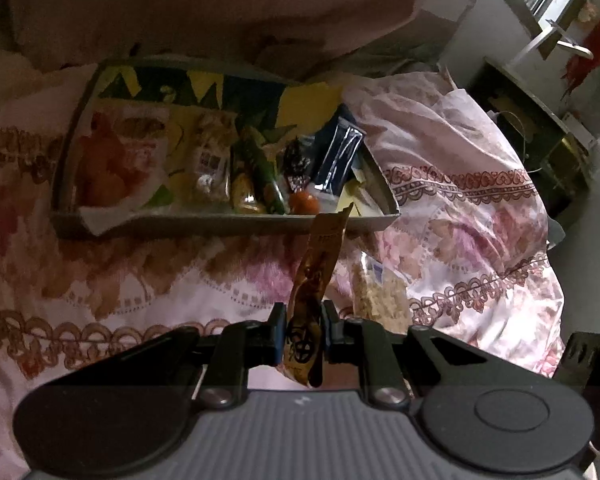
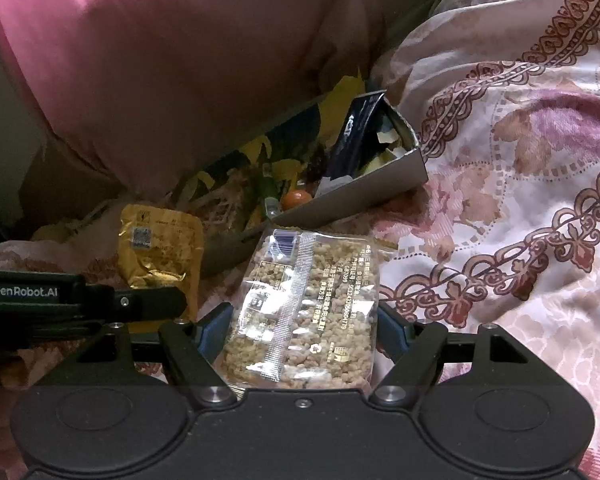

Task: Organize snacks
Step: 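Carry the gold packet and granola bag up over the yellow tin with both tools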

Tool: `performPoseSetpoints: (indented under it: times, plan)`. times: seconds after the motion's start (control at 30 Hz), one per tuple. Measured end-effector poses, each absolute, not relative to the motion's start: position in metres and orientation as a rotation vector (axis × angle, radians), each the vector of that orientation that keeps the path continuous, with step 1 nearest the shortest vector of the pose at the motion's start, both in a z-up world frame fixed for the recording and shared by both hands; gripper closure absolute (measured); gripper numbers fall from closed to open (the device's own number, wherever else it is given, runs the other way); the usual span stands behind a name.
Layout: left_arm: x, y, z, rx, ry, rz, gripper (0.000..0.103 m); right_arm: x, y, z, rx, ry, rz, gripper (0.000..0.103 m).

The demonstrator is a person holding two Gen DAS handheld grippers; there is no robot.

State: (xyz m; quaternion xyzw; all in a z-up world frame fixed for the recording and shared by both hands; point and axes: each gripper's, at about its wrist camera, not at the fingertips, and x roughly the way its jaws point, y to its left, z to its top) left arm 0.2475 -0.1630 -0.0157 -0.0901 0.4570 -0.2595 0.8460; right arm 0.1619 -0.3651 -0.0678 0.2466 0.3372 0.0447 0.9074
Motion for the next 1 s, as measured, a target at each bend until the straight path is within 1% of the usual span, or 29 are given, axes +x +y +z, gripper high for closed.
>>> performPoseSetpoints:
  times: [0.5, 0.77, 1.0]
  plan:
    - [0.263, -0.179, -0.001, -0.199, 0.878, -0.538, 0.084, 0.165, -0.369, -0.064, 0.52, 0.572, 0.069, 0.026]
    - [0.279, -0.189, 0.006, -0.188, 0.838, -0.518, 0.084, 0.168, -0.372, -0.055, 0.503, 0.521, 0.058, 0.026]
    - [0.3, -0.199, 0.01, -0.198, 0.798, -0.514, 0.084, 0.179, -0.377, -0.041, 0.455, 0.431, 0.046, 0.026]
